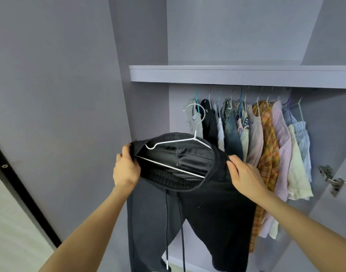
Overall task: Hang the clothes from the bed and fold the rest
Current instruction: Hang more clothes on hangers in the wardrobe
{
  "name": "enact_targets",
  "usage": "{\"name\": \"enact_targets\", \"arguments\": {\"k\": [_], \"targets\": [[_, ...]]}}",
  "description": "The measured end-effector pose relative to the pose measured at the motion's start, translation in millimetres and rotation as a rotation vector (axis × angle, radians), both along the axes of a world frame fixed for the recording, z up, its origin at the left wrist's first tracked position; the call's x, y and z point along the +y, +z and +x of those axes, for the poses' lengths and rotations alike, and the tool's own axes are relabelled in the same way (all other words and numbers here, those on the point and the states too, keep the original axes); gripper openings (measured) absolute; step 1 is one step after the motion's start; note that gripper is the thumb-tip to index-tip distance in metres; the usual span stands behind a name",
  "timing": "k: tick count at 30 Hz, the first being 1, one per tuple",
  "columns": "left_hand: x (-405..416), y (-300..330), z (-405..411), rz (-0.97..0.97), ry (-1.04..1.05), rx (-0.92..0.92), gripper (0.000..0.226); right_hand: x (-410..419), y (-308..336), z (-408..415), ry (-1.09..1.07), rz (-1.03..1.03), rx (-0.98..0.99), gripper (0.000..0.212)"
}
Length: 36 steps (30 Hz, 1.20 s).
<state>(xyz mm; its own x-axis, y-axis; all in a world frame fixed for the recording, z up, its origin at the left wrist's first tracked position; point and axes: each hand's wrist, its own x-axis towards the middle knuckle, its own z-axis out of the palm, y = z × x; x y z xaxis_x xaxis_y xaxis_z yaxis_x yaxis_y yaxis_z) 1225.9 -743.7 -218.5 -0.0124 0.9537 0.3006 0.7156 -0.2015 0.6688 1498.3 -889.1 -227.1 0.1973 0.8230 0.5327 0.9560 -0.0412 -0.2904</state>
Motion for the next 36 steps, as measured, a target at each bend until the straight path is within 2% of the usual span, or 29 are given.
{"name": "enact_targets", "arguments": {"k": [3, 7, 10, 13, 15, 18, 20, 23, 27, 32, 36], "targets": [[15, 13, -3, 0.039, 0.013, -0.006, 0.041, -9, 1, 12, 0.002, -0.085, -0.173, 0.021], [22, 42, 13, 0.126, -0.120, -0.001, 0.045, -11, -4, 13, 0.082, -0.286, -0.423, 0.021], [19, 56, 31, 0.069, -0.287, 0.005, 0.040, -14, -6, 15, 0.030, -0.225, -0.332, 0.019], [17, 58, 36, -0.201, -0.629, -0.108, 0.033, -20, -7, 21, -0.013, -0.100, -0.243, 0.014], [17, 48, 33, -0.346, -0.748, -0.096, 0.027, -23, -6, 23, -0.042, -0.071, -0.177, 0.012], [20, 22, 28, -0.433, -0.789, 0.123, 0.058, -27, -5, 27, -0.050, 0.007, -0.143, 0.009], [21, 11, 33, -0.362, -0.769, 0.159, 0.064, -27, -4, 30, -0.043, 0.031, -0.117, 0.013], [18, 8, 39, -0.147, -0.654, 0.200, 0.047, -23, -5, 35, -0.046, -0.018, 0.002, 0.021], [16, 3, 42, -0.068, -0.563, 0.056, 0.039, -24, -11, 50, 0.031, -0.156, 0.271, 0.030], [18, -3, 35, 0.180, -0.405, -0.008, 0.025, -35, -24, 65, -0.046, -0.274, 0.500, 0.030], [17, 0, 32, 0.279, -0.351, -0.032, 0.020, -27, -29, 63, -0.144, -0.292, 0.529, 0.023]]}}
